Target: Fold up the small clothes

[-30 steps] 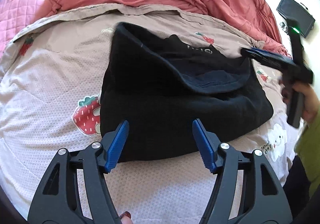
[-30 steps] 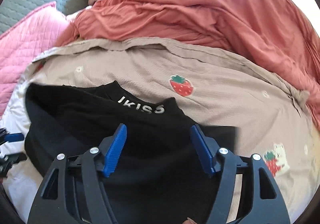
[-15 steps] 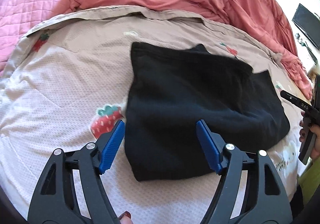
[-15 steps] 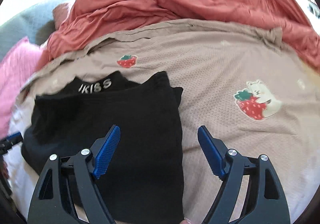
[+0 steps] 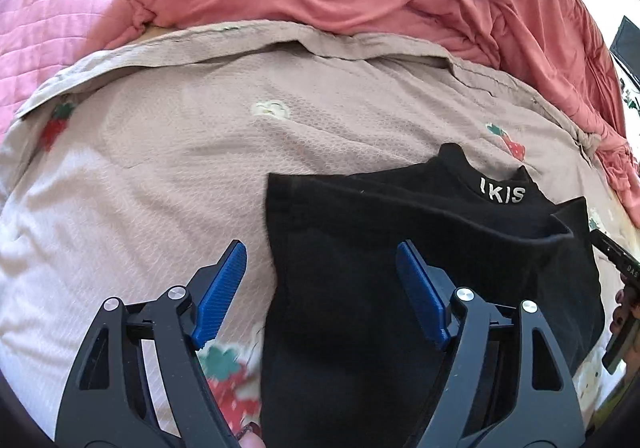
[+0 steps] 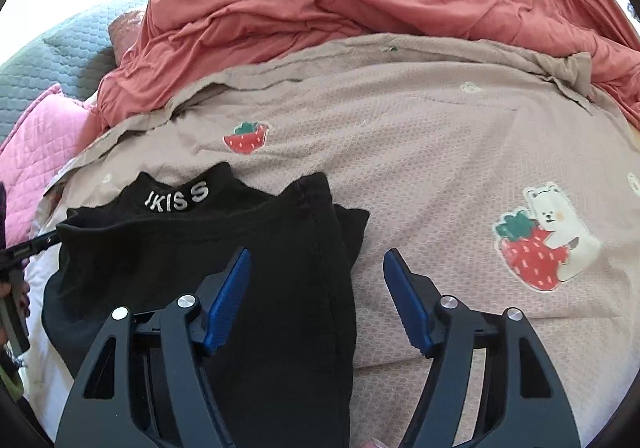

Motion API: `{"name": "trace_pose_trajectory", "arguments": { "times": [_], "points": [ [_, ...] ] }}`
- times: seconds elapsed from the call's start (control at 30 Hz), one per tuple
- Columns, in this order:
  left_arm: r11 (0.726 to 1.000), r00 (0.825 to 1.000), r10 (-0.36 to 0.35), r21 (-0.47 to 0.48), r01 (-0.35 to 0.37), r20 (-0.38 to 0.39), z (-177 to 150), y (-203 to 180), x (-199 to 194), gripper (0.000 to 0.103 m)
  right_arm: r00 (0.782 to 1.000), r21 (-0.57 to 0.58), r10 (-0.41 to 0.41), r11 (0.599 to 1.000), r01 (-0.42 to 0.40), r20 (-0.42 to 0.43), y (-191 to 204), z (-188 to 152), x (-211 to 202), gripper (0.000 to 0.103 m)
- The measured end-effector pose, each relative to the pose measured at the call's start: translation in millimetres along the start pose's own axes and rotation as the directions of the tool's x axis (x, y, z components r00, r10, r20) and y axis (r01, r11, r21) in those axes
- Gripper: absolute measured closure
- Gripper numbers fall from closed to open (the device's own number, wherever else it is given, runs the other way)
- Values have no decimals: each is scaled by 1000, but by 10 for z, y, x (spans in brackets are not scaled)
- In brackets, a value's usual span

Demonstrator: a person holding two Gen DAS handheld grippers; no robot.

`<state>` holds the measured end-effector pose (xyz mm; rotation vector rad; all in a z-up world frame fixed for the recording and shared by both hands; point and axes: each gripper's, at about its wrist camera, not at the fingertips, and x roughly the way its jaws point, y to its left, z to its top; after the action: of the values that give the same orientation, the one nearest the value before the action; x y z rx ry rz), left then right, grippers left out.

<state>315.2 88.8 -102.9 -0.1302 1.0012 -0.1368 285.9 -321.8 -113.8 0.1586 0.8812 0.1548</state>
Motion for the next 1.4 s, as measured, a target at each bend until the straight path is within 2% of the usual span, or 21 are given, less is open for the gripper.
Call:
{"name": "trace_pose_trajectory", "arguments": {
  "times": [0.03, 0.07, 0.1, 0.17, 0.23, 0.3, 0.4, 0.57, 0.7, 0.83, 1.0, 1.07, 1.13, 1.2, 1.27, 1.3, 1.4],
  "points": [
    [1000, 1000, -4, 1, 4, -7, 17, -13, 45, 34, 1000, -2, -1, 1000, 1, -3, 7, -5, 16, 37],
    [1000, 1000, -8, 0, 8, -16, 28, -25, 94, 34, 1000, -6, -3, 1000, 3, -8, 15, -14, 37, 44],
    [1000, 1000, -8, 0, 8, -13, 32, -34, 117, 34, 1000, -7, -4, 1000, 4, -12, 20, -21, 56, 56],
    [1000, 1000, -5, 5, 5, -8, 34, -60, 146, 49, 1000, 9, 3, 1000, -3, -14, 13, -28, 75, 60],
    [1000, 1000, 24, 12, -24, -4, 25, -95, 132, 75, 1000, 29, 15, 999, -15, -6, -1, -35, 73, 63],
    [999, 999, 38, 17, -38, 6, 20, -104, 97, 90, 1000, 18, 10, 1000, -10, -2, 19, -30, 71, 75],
    [998, 998, 48, 38, -50, 33, 25, -116, -6, 98, 1000, 21, 8, 1000, -8, 9, 12, -16, 35, 94],
    [992, 991, 64, 99, -76, 119, 118, -197, -296, 98, 999, 32, 23, 999, -25, 47, -20, 46, -88, 96],
    [995, 987, 64, 63, -74, 148, 304, -140, -447, 99, 997, 69, 18, 997, -23, 72, -100, 73, -152, 96],
    [993, 988, 93, 57, -101, 125, 420, -148, -291, 99, 998, 127, -24, 992, 16, 65, -228, 58, -123, 96],
    [991, 990, 128, 35, -130, 61, 381, -121, 83, 99, 998, 152, -50, 987, 43, 42, -291, 8, -45, 96],
    [990, 987, 138, 31, -141, 80, 348, -120, 109, 99, 997, 151, -53, 988, 43, 59, -285, 14, -75, 96],
    [991, 984, 128, 18, -132, 126, 325, -123, 47, 99, 992, 129, -35, 991, 19, 120, -226, 66, -192, 96],
    [987, 977, 141, 49, -151, 162, 304, -146, 10, 98, 986, 88, -47, 996, 34, 158, -164, 86, -253, 96],
    [982, 977, 167, 62, -177, 130, 293, -124, 96, 96, 989, 60, -96, 994, 89, 117, -141, 63, -159, 96],
    [980, 978, 181, 62, -188, 101, 282, -101, 162, 93, 990, 63, -127, 990, 123, 62, -164, 20, -48, 96],
    [965, 967, 252, 65, -254, 29, 223, -7, 350, 90, 992, 108, -127, 986, 126, 2, -251, -59, 100, 96]
  ]
}}
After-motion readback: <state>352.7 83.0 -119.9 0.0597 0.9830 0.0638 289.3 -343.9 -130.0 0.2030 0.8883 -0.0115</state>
